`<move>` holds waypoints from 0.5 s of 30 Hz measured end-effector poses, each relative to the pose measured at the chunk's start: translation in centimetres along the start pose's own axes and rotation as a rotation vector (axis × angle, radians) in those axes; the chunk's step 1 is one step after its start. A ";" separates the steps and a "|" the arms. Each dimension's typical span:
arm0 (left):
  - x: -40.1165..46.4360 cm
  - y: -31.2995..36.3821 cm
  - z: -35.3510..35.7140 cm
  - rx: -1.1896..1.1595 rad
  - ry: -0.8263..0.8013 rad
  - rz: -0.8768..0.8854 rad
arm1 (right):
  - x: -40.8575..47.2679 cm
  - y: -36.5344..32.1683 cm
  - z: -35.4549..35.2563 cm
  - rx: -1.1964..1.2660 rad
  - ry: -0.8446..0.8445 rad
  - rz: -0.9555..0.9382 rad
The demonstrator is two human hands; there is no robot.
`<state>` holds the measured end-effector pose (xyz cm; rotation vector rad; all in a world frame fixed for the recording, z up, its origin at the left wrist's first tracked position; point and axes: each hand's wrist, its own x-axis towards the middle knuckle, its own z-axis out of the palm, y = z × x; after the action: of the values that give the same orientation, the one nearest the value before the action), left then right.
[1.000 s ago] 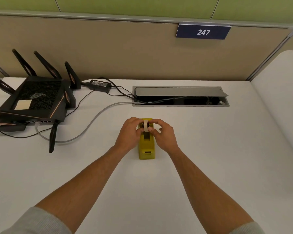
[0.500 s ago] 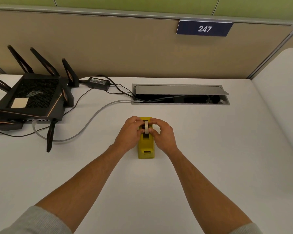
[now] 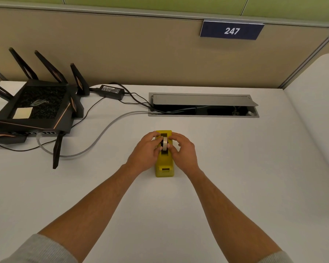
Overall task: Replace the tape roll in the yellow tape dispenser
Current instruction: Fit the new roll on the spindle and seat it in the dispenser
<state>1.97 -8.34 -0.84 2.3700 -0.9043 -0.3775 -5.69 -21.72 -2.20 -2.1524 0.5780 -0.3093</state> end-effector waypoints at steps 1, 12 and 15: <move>-0.1 0.0 0.1 -0.002 -0.003 -0.008 | 0.0 0.1 0.1 0.013 0.003 0.006; -0.5 -0.6 0.3 -0.095 -0.041 0.002 | -0.4 0.3 0.0 0.030 0.031 -0.037; -0.5 -0.6 0.3 -0.101 -0.039 0.004 | -0.8 0.3 0.0 0.004 0.002 -0.148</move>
<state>1.76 -7.72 -1.47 2.2759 -0.8861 -0.4588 -6.52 -21.46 -2.43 -2.1955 0.4194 -0.3926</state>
